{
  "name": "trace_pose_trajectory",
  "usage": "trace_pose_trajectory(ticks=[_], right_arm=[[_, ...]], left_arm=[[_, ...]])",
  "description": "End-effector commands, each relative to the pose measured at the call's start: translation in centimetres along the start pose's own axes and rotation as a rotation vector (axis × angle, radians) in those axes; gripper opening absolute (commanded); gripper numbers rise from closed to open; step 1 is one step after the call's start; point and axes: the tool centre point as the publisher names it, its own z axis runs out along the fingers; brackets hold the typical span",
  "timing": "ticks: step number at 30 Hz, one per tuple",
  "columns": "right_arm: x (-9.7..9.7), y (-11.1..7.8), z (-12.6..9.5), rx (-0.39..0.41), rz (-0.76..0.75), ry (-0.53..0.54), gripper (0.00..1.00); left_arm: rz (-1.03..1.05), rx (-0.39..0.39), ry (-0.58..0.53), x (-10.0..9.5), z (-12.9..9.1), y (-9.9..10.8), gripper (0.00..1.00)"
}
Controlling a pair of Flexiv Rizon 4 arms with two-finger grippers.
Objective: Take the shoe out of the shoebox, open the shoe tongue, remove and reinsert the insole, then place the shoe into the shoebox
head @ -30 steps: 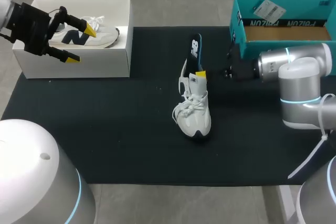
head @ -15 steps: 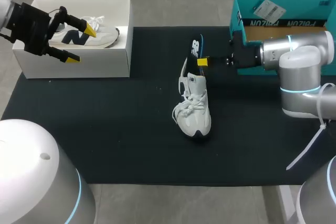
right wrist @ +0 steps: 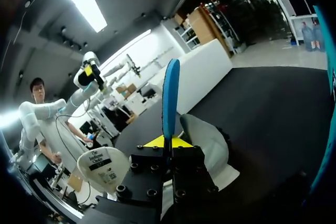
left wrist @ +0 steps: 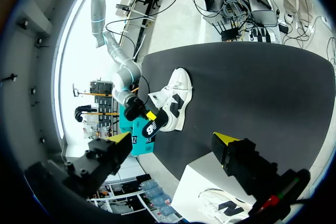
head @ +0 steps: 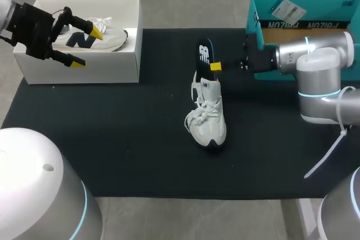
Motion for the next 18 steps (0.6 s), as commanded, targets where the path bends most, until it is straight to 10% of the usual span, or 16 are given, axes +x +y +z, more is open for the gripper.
trace_pose_trajectory(ticks=[1, 17, 18], right_arm=[[0.2, -1.1, 0.3, -0.001, 0.020, 0.001, 0.00], [1.7, -4.6, 1.3, -0.008, 0.104, 0.020, 0.00], [1.6, -4.3, 1.3, -0.013, 0.095, 0.019, 0.18]], left_arm=[[0.000, -0.001, 0.003, 0.0, 0.0, -0.1, 1.00], [0.000, -0.001, 0.003, 0.0, 0.0, -0.1, 1.00], [0.000, -0.001, 0.003, 0.0, 0.0, -0.1, 1.00]])
